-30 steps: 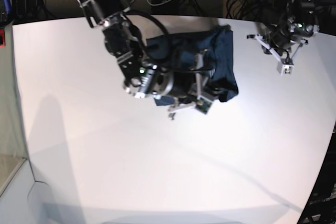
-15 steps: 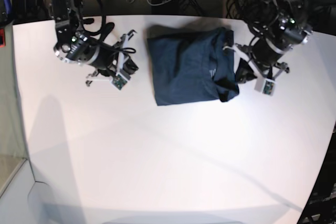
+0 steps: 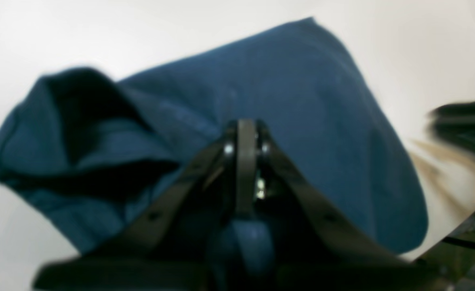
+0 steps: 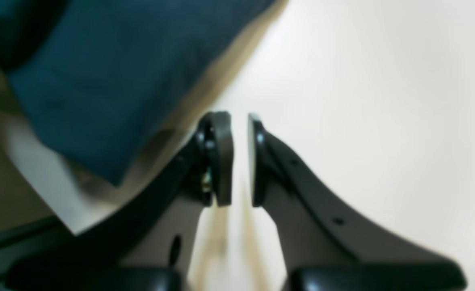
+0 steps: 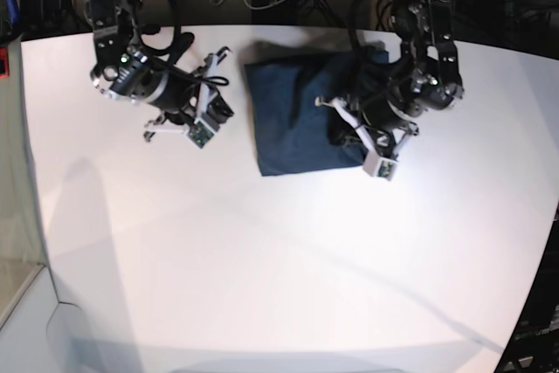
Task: Layout the t-shirt on the table in an organized manner, then fold the t-shirt properly
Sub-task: 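Grasp the bundle's sides with both grippers, then lift and rotate the bundle with both grippers, then lower it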
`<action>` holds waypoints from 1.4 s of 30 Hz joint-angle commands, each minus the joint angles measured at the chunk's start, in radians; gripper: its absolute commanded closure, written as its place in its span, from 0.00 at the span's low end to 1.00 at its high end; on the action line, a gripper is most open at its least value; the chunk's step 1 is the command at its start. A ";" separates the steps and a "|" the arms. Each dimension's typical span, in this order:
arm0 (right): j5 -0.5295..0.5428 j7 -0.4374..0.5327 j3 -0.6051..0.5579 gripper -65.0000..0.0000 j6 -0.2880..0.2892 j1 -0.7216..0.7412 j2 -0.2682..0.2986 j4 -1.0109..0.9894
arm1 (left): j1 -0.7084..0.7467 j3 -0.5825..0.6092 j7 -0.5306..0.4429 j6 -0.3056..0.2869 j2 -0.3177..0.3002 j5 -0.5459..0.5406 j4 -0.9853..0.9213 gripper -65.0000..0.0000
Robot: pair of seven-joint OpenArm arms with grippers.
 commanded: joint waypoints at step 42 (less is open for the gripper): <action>0.022 0.287 0.018 0.91 0.004 0.036 -0.115 -0.477 | 0.107 -0.113 -0.010 -0.016 -0.115 -0.017 0.002 1.00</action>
